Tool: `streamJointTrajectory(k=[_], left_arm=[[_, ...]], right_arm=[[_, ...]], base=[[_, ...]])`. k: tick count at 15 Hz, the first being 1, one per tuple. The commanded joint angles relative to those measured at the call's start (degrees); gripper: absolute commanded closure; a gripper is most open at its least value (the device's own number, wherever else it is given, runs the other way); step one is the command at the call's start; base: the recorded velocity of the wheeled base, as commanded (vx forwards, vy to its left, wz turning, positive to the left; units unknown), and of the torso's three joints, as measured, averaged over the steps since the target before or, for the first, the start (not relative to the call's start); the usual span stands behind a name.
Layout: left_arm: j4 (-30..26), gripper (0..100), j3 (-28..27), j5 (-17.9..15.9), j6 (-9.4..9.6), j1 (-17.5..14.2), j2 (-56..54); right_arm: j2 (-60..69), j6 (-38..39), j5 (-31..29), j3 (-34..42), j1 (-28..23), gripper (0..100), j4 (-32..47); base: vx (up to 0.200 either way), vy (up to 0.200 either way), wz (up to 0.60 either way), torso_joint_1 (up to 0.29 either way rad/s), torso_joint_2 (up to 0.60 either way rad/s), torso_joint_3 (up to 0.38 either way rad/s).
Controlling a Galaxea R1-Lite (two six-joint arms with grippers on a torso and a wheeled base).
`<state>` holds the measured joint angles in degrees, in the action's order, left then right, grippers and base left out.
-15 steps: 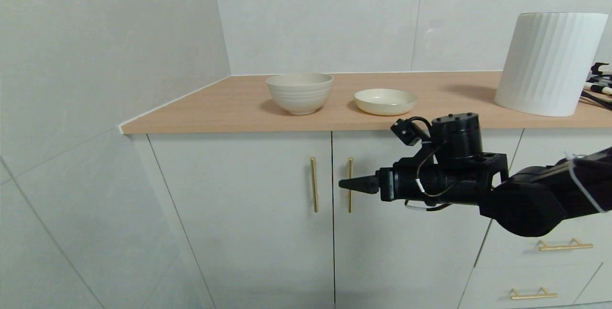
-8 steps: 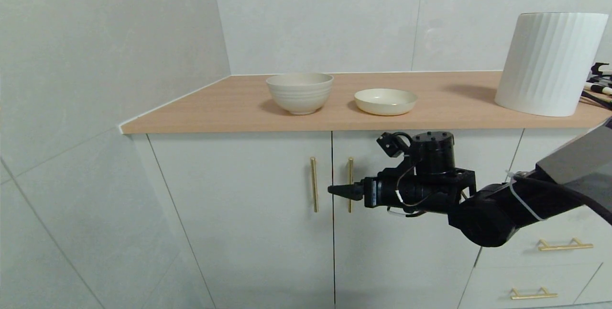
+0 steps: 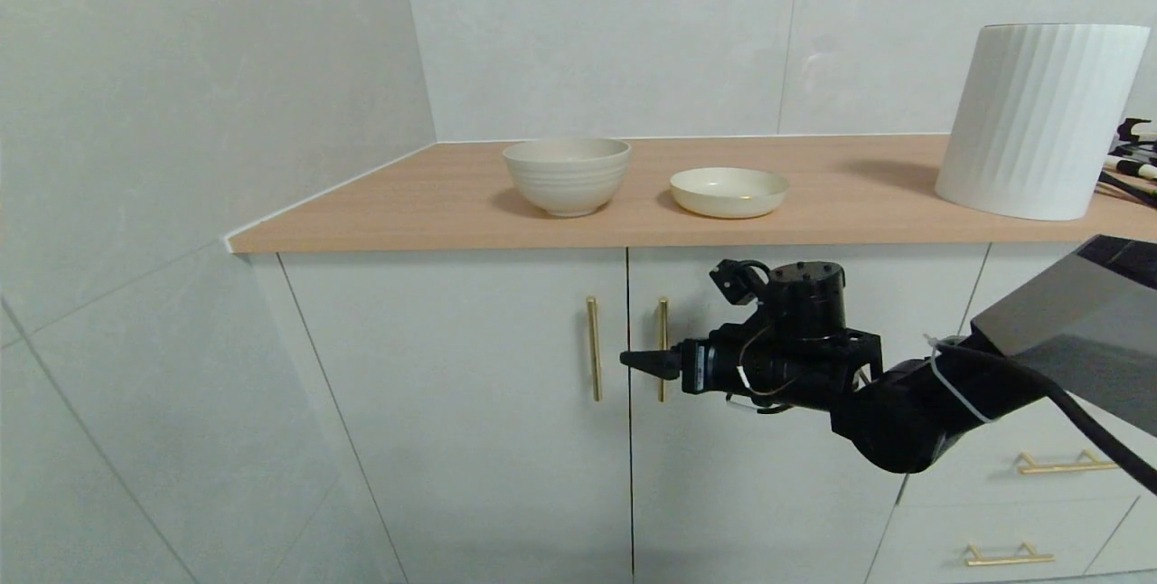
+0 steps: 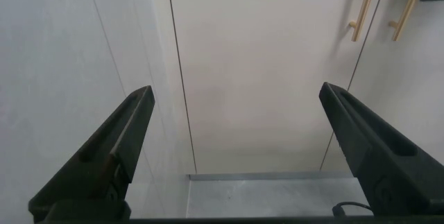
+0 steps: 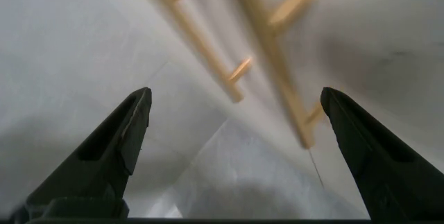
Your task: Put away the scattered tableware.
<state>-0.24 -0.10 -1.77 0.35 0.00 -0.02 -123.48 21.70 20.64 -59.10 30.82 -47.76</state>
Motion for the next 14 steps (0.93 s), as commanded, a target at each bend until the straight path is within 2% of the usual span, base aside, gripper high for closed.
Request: streamJointTrajectory(k=[1, 5, 9, 14], left_arm=[[-0.02, 0, 0.01, 0.01, 0.00, 0.00, 0.02], [-0.02, 0, 0.01, 0.01, 0.00, 0.00, 0.02], [-0.02, 0, 0.01, 0.01, 0.00, 0.00, 0.02], [-0.02, 0, 0.01, 0.01, 0.00, 0.00, 0.02]], right_arm=[[-2.03, 1.59, -1.39, -0.93, 0.12, 0, -0.75], [-2.38, 2.03, -1.39, -1.37, 0.21, 0, -1.02], [-4.14, 4.40, -1.30, -1.37, 0.65, 0, -6.03], [-4.40, 5.99, -1.13, -0.93, 2.58, 0, -7.52]], base=[[0.000, 0.000, 0.00, 0.000, 0.00, 0.000], [0.000, 0.000, 0.00, 0.000, 0.00, 0.000], [0.000, 0.000, 0.00, 0.000, 0.00, 0.000], [0.000, 0.000, 0.00, 0.000, 0.00, 0.000]])
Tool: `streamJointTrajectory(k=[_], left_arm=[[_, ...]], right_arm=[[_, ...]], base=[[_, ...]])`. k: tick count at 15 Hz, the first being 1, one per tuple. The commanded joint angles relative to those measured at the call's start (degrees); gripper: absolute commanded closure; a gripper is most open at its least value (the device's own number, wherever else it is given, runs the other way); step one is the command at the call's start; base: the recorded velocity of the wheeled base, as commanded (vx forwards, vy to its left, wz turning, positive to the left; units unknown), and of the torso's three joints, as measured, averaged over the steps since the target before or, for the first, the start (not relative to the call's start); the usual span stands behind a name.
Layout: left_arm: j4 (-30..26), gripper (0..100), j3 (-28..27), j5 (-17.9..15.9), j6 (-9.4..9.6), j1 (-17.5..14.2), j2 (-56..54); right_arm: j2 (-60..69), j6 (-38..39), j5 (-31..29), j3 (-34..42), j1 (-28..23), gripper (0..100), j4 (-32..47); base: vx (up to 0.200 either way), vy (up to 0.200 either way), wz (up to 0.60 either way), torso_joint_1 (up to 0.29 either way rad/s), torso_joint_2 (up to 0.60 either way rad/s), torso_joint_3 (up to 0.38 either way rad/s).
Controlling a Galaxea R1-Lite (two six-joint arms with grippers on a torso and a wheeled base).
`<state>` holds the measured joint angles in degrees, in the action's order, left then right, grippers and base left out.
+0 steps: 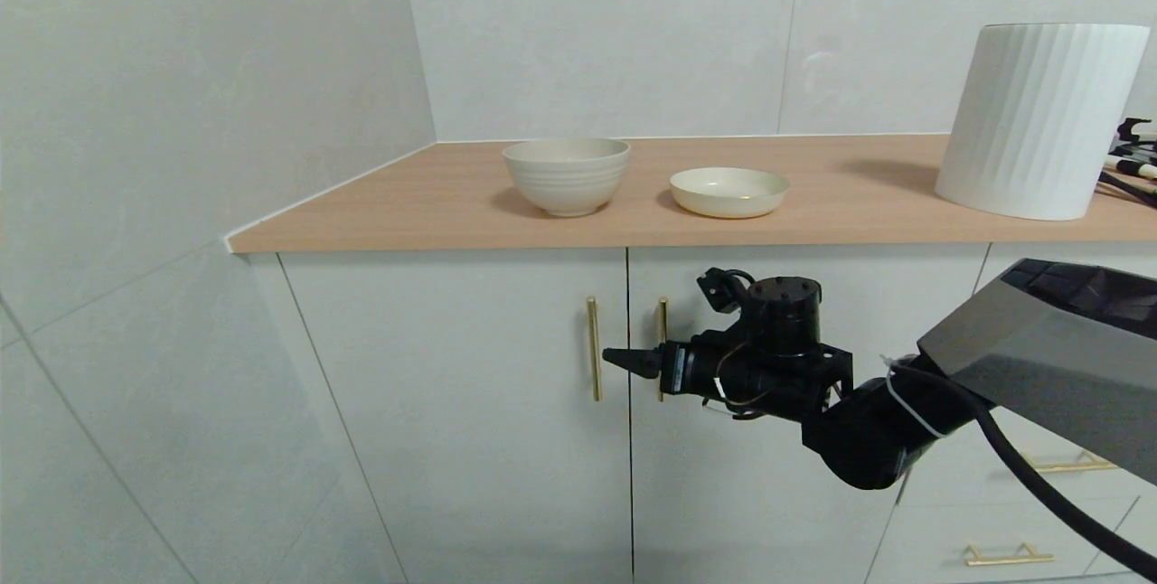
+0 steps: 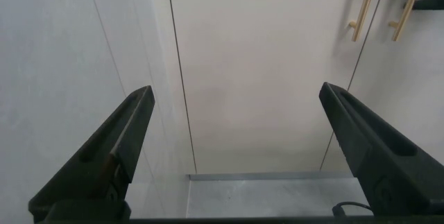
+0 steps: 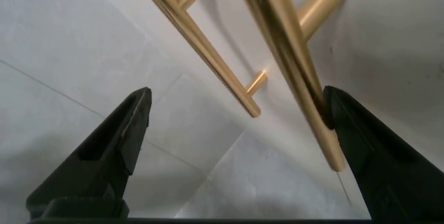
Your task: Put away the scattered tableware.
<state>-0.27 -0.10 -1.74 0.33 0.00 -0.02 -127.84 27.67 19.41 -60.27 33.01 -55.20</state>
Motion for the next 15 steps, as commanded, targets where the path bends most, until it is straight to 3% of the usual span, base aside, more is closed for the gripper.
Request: streamJointTrajectory(k=[1, 4, 9, 15], left_arm=[[0.00, 0, 0.01, -0.01, 0.02, 0.00, 0.02], [0.00, 0, 0.01, -0.01, 0.02, 0.00, 0.02], [0.00, 0, 0.01, -0.01, 0.02, 0.00, 0.02], [0.00, 0, 0.01, 0.07, 0.02, 0.00, 0.02]], right_arm=[[-0.04, 0.10, 0.10, 0.33, 0.56, 0, -0.44], [1.19, 3.70, 0.54, 1.03, 1.35, 0, -1.31], [7.61, 4.06, 7.84, 9.03, 1.35, 0, -2.98], [14.46, 4.14, 9.95, 17.56, 2.41, 0, -3.34]], base=[[0.000, 0.000, 0.00, 0.000, 0.00, 0.000], [0.000, 0.000, 0.00, 0.000, 0.00, 0.000], [0.000, 0.000, 0.00, 0.000, 0.00, 0.000], [0.000, 0.000, 0.00, 0.000, 0.00, 0.000]])
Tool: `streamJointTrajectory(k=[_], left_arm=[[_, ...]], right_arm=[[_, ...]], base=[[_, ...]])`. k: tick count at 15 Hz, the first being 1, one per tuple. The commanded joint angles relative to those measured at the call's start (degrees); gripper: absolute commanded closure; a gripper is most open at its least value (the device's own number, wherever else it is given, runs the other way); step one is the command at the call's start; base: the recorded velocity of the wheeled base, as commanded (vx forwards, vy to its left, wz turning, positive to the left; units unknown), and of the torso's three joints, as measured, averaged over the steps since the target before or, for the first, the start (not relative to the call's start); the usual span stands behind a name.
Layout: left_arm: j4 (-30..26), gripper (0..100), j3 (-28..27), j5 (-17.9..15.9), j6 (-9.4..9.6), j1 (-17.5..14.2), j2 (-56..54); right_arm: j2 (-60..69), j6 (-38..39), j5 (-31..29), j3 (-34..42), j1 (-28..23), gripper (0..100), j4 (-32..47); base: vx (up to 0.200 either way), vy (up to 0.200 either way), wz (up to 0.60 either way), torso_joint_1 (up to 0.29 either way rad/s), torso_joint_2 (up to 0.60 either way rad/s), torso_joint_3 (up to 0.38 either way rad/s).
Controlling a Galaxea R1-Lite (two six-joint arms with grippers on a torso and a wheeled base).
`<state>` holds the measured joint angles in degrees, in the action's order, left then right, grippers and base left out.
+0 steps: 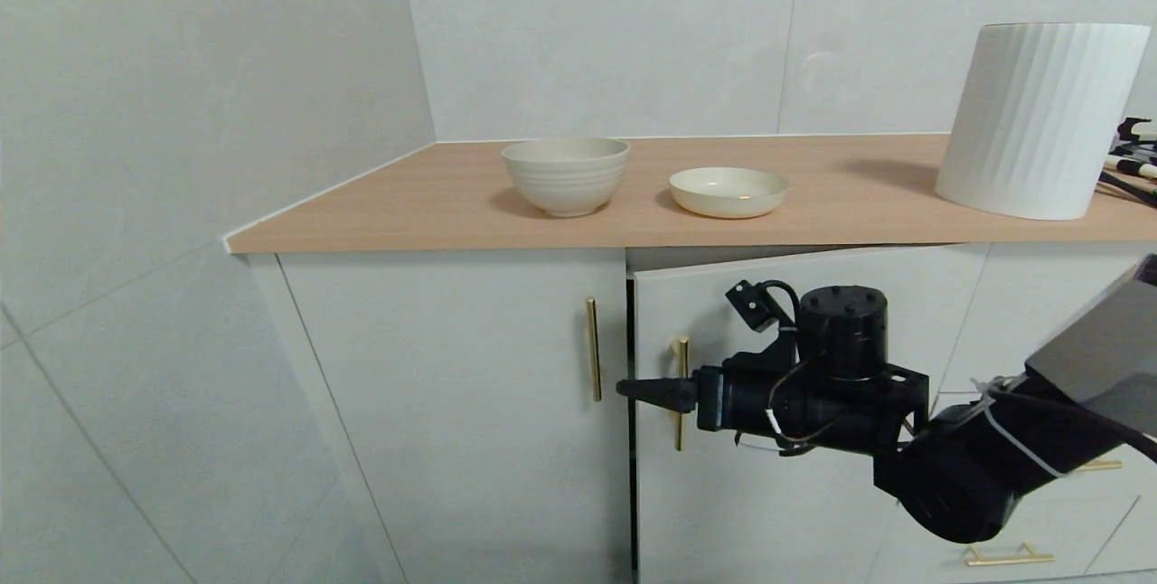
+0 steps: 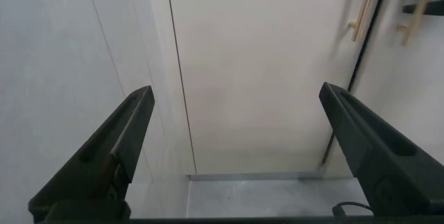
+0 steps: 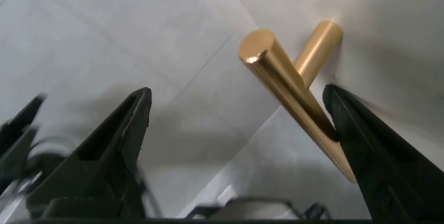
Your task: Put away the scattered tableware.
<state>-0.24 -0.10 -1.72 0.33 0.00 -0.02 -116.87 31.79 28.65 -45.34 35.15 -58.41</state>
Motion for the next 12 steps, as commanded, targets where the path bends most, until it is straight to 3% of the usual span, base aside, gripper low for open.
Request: streamJointTrajectory(k=[1, 5, 12], left_arm=[[-0.02, 0, 0.01, -0.04, 0.02, 0.00, 0.02], [-0.02, 0, 0.01, -0.04, 0.02, 0.00, 0.02], [0.24, 0, 0.01, -0.04, 0.11, 0.00, 0.02]], right_arm=[[4.37, 0.11, 1.67, 3.85, 0.27, 0, -0.66], [7.18, -0.15, 4.05, 9.92, 2.12, 0, -4.79], [8.24, -0.33, 5.01, 10.88, 3.26, 0, -4.88]], base=[[0.000, 0.000, 0.00, 0.000, 0.00, 0.000], [0.000, 0.000, 0.00, 0.000, 0.00, 0.000], [0.000, 0.000, 0.00, 0.000, 0.00, 0.000]])
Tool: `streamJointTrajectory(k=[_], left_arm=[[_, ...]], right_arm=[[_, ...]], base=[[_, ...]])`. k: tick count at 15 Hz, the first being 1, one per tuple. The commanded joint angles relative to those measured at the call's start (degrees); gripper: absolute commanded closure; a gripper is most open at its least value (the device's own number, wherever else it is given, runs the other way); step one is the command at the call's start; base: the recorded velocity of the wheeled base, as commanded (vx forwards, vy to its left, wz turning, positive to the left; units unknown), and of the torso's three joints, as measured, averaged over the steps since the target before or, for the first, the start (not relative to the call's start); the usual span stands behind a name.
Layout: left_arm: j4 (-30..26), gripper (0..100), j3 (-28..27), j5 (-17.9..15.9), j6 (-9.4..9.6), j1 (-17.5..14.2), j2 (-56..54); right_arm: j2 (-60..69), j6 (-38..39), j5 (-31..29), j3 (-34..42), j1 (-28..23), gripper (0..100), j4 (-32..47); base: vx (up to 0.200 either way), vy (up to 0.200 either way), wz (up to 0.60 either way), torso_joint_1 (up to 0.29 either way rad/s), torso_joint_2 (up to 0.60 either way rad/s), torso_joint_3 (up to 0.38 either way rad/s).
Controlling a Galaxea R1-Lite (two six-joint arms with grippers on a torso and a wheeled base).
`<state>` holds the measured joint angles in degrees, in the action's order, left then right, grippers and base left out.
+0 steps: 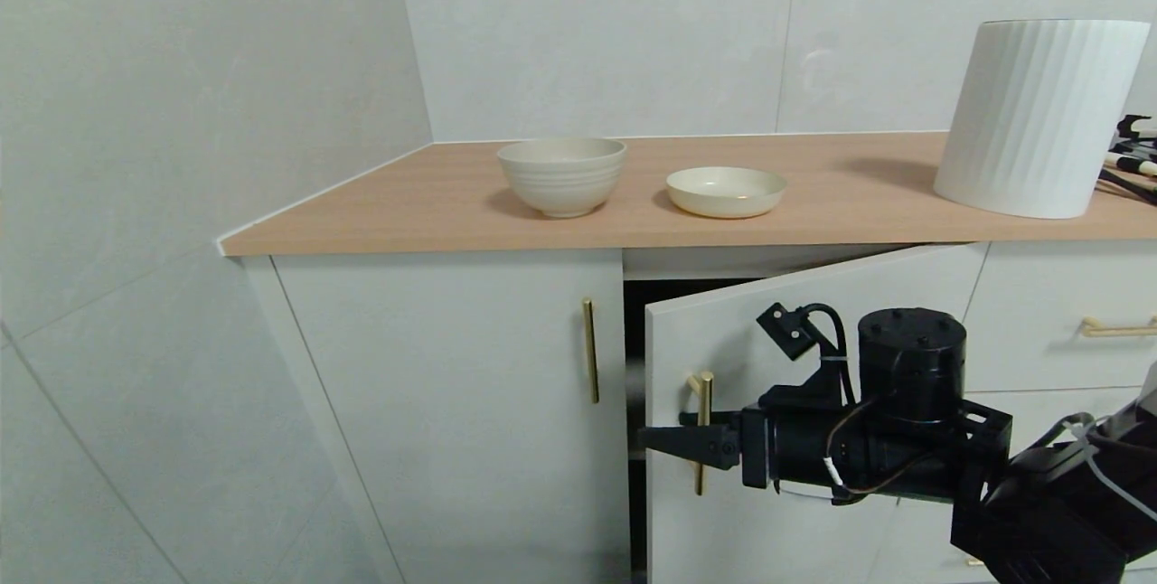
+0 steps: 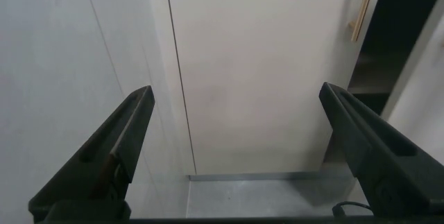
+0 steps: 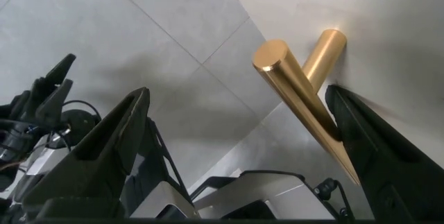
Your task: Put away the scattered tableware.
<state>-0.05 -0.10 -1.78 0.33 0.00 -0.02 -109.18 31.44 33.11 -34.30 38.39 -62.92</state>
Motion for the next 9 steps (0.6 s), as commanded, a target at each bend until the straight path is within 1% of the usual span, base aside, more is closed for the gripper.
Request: streamJointTrajectory(k=[1, 2, 3, 4, 5, 6, 7, 8, 9], left_arm=[[1.02, 0, -0.87, -0.59, -0.59, 0.00, 0.02], [0.49, 0, -6.05, -4.28, -3.23, 0.09, 0.11], [-2.50, 0, -11.86, -9.82, -5.43, 0.35, 2.13], [-6.72, 0, -18.62, -15.53, -7.27, 0.53, 6.44], [-7.07, 0, -19.06, -15.97, -7.36, 0.53, 6.88], [-11.99, 0, -28.20, -28.10, -9.91, 0.53, 20.94], [-11.82, 0, -30.22, -32.50, -10.00, 0.53, 26.22], [-10.23, 0, -33.30, -38.65, -10.00, 0.53, 35.18], [-7.86, 0, -36.20, -43.48, -9.47, 0.88, 44.58]], right_arm=[[0.55, 0.03, 0.55, -0.06, 0.02, 0, -0.45], [0.72, -0.06, 0.55, 0.11, 0.11, 0, -1.07], [0.90, -0.06, 0.55, 0.29, 0.20, 0, -1.68], [0.90, -0.15, 0.55, 0.47, 0.72, 0, -1.86], [0.90, -0.15, 0.55, 0.47, 0.72, 0, -1.86], [0.90, -0.15, 0.55, 0.64, 0.81, 0, -1.86], [0.90, -0.15, 0.55, 0.73, 0.90, 0, -1.86], [0.90, -0.15, 0.64, 1.08, 0.90, 0, -1.86], [0.90, -0.15, 0.73, 1.26, 1.43, 0, -1.86]], base=[[0.000, 0.000, 0.00, 0.000, 0.00, 0.000], [0.000, 0.000, 0.00, 0.000, 0.00, 0.000], [0.000, 0.000, 0.00, 0.000, 0.00, 0.000], [0.000, 0.000, 0.00, 0.000, 0.00, 0.000], [0.000, 0.000, 0.00, 0.000, 0.00, 0.000], [0.000, 0.000, 0.00, 0.000, 0.00, 0.000], [0.000, 0.000, 0.00, 0.000, 0.00, 0.000], [0.000, 0.000, 0.00, 0.000, 0.00, 0.000], [0.000, 0.000, 0.00, 0.000, 0.00, 0.000]])
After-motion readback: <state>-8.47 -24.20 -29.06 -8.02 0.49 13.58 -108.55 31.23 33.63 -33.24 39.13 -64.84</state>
